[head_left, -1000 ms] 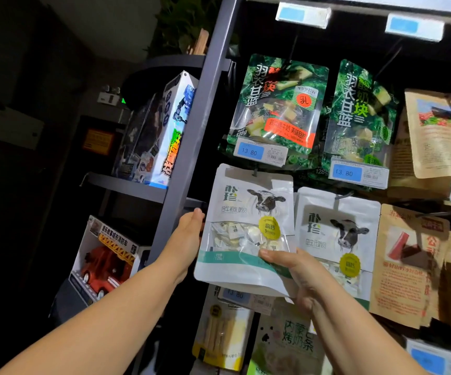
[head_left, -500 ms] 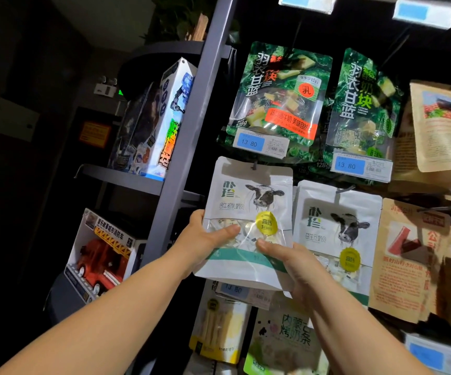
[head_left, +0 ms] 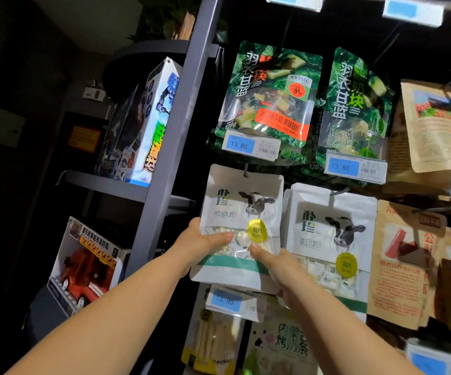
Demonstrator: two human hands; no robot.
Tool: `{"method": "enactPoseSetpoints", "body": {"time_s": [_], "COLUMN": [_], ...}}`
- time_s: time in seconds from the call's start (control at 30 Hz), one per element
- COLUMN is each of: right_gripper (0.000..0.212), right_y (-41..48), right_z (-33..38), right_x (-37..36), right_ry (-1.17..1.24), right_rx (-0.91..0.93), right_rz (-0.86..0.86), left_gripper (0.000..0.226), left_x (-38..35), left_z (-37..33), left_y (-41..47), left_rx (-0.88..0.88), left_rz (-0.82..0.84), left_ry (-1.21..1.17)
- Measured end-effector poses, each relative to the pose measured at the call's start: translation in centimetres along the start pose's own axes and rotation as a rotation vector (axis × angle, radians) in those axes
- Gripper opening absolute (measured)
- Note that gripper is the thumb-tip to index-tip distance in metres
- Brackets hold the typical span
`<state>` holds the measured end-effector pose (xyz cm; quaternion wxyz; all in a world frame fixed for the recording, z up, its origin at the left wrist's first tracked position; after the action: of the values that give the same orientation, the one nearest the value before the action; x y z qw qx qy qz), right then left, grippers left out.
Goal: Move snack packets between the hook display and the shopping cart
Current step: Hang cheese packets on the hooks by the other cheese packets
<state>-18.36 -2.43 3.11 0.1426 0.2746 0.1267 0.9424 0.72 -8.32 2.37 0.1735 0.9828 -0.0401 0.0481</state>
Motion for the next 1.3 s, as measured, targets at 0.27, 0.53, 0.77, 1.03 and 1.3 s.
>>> {"method": "enactPoseSetpoints", "body": {"time_s": [0.27,0.53,0.77,1.03,1.3], "right_gripper": [0.053,0.052,0.048,0.022,0.009], "right_y": [1.2,-1.4,-6.2,-13.9,-26.5], "right_z": [-1.3,-1.3,-2.5,-10.1,-22.9], "right_x": [-0.9,-0.8,1.9,8.0,16.0], "right_ry": [-0.218,-0.191,0.002,0.181,0.067], "right_rx": [-0.015,0.082,0.207,0.207,-0.119], "right_rz": [-0.022,-0.003,-0.073,-0.287,-0.446], "left_gripper": [0.056,0.077,0.075,0.052,0.043], "left_x": [-0.2,-0.6,-4.2,-13.3,-31.9], "left_z": [1.5,0.6,-1.1,-1.6,7.6], "left_y": [0.8,-1.8,-5.6,-12.5,-24.4], "left_rx": [-0.029,-0.122,-0.386,-0.685,-0.411], "left_rz": [-0.128,-0.389,-0.566,-0.394,0.360], "left_ry": [0.052,0.236,0.622,0.478,0.274]}}
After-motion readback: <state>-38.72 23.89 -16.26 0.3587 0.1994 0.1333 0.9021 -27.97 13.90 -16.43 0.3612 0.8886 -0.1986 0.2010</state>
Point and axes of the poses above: each hand's wrist, its own y-axis towards the middle knuckle, its own x-axis out of the back of the hand, z = x × y, the point moved 5 cm from there along y, towards the middle knuckle, and after that the axes turned 3 degrees about x, right-handed, at the moved point
